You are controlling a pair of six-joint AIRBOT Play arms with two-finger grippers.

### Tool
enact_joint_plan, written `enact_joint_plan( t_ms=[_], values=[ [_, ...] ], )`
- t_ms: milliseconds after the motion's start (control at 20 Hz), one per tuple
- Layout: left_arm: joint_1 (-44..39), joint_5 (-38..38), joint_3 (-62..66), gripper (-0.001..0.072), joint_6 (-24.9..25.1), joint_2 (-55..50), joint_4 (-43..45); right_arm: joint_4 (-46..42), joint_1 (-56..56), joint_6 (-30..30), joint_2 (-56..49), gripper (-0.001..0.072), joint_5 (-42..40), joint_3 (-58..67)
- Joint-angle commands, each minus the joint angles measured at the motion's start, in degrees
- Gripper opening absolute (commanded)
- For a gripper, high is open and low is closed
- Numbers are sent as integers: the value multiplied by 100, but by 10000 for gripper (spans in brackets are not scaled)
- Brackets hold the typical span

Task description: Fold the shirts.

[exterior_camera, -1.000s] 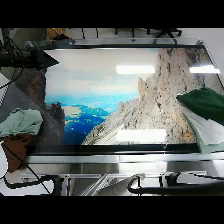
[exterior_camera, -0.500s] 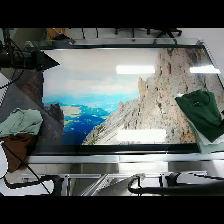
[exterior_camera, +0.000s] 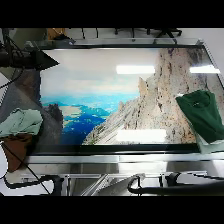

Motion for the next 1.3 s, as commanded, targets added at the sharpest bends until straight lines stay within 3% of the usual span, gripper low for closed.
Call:
enact_joint_plan(
  t_ms=[0,50,150,350,600,850,1250],
  values=[
    [59,-140,415,18,-223,20,-2,1095,455,-330,39,141,-675,789],
    [61,-254,470,18,-245,96,4,1207,745,-479,52,27,-780,789],
    [-2,-422,90,18,-249,446,0,1167,1469,-619,39,24,-800,699],
    [-442,-92,-2155,17,-181,1687,9,1097,3152,-1045,197,22,-861,-437],
    [-1137,691,-5090,17,-181,3152,11,1088,5370,-1198,850,23,-2334,-3298],
    [-1456,1069,-6129,18,-291,3871,4,1110,6004,-1196,866,24,-2793,-3639],
    [-1453,1099,-6262,18,-291,4400,7,1451,6011,-1174,870,24,-2253,-3639]
  ],
)
